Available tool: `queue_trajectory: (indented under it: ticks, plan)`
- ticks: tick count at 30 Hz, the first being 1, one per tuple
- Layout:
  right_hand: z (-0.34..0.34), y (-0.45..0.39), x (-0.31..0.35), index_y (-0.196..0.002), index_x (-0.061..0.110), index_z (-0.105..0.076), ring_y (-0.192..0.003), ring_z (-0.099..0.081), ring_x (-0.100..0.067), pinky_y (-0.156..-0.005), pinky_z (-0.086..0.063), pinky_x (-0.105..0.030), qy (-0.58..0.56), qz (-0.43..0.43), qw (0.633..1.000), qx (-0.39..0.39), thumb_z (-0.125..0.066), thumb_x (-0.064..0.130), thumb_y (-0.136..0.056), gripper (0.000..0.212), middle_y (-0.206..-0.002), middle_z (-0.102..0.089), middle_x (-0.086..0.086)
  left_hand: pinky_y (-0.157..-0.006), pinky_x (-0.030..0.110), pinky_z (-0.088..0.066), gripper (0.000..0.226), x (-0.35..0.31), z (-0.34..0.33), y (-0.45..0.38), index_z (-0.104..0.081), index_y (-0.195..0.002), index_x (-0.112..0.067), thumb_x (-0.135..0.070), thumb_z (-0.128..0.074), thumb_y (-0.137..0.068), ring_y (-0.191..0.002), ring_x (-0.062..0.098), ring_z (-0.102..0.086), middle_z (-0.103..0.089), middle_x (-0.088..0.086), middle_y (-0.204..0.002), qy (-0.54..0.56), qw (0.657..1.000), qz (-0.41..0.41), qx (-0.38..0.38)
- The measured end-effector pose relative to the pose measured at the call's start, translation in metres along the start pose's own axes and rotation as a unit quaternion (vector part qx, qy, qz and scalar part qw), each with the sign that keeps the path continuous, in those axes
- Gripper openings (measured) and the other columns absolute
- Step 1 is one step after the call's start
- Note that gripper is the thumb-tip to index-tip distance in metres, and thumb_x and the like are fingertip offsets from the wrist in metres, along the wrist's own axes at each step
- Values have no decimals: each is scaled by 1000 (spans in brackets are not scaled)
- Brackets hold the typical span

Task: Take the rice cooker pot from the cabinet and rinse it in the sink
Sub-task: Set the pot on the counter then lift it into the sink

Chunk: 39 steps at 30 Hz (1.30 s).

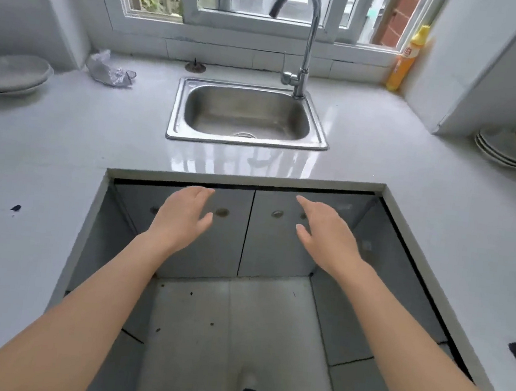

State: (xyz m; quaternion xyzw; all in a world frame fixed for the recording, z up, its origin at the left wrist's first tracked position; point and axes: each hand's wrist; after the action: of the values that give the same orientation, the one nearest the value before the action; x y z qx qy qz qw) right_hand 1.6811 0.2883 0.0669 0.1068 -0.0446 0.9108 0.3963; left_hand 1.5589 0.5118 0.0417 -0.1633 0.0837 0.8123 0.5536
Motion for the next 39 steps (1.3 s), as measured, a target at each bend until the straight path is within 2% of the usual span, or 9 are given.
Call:
queue_trajectory:
  ticks: [5, 10, 17, 23, 25, 29, 33, 39]
  plan:
    - [-5, -73, 6, -146, 18, -24, -133, -34, -20, -104, -32, -32, -1, 113, 993, 26, -42, 23, -96, 53, -140, -45, -3, -109, 34, -28, 50, 17, 10, -12, -39, -139, -9, -21, -49, -92, -132, 23, -39, -47, 9, -140, -15, 995, 91, -49]
    - [-22, -122, 53, -144, 19, -27, -130, -38, -20, -101, -35, -32, -22, 228, 972, 51, -42, 21, -96, 51, -139, -47, -3, -111, 34, -26, 49, 53, 24, 16, -40, -139, -11, -21, -50, -92, -133, 22, -36, -45, 7, -142, -14, 974, 205, -94]
    - [-52, -152, 166, -144, 19, -28, -133, -36, -20, -103, -35, -33, -58, 380, 919, 81, -43, 23, -96, 50, -141, -46, -3, -111, 33, -23, 48, 113, 50, 94, -41, -138, -10, -21, -48, -92, -134, 23, -35, -44, 7, -143, -39, 921, 361, -143]
    - [-74, -147, 284, -145, 17, -28, -133, -37, -21, -103, -34, -32, -67, 490, 864, 92, -44, 23, -96, 52, -143, -45, -3, -108, 37, -30, 45, 156, 84, 176, -48, -132, -7, -17, -55, -88, -128, 28, -42, -51, 10, -136, -56, 867, 449, -210]
    - [-82, -140, 323, -145, 17, -27, -135, -35, -22, -105, -34, -33, -71, 515, 848, 102, -43, 23, -96, 52, -145, -43, -3, -107, 37, -31, 46, 169, 94, 203, -49, -131, -6, -15, -56, -87, -128, 29, -43, -52, 11, -134, -67, 850, 471, -227]
    - [-96, -123, 381, -145, 18, -27, -135, -35, -21, -104, -36, -34, -85, 546, 825, 121, -41, 25, -97, 51, -144, -44, -3, -112, 36, -25, 49, 189, 101, 248, -41, -138, -13, -22, -52, -90, -136, 23, -33, -43, 6, -145, -79, 813, 526, -238]
    - [-108, -114, 415, -146, 18, -26, -137, -31, -21, -107, -32, -34, -79, 566, 807, 149, -40, 27, -98, 51, -148, -39, -2, -111, 36, -26, 50, 198, 100, 278, -39, -139, -14, -23, -51, -91, -135, 24, -34, -40, 6, -146, -75, 773, 576, -253]
    - [-122, -119, 453, -143, 19, -31, -131, -41, -23, -97, -42, -37, -91, 576, 794, 169, -40, 28, -97, 47, -142, -47, -4, -108, 39, -32, 50, 218, 94, 300, -41, -137, -10, -24, -52, -90, -131, 26, -40, -46, 8, -141, -53, 735, 621, -269]
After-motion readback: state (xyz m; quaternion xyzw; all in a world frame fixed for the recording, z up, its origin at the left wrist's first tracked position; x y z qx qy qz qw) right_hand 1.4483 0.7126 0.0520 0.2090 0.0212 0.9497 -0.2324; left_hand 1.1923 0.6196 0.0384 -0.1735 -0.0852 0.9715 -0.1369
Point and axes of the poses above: each hand's wrist, its own y-axis away from the middle knuckle, its own z-axis out of the back of the hand, x = y × z
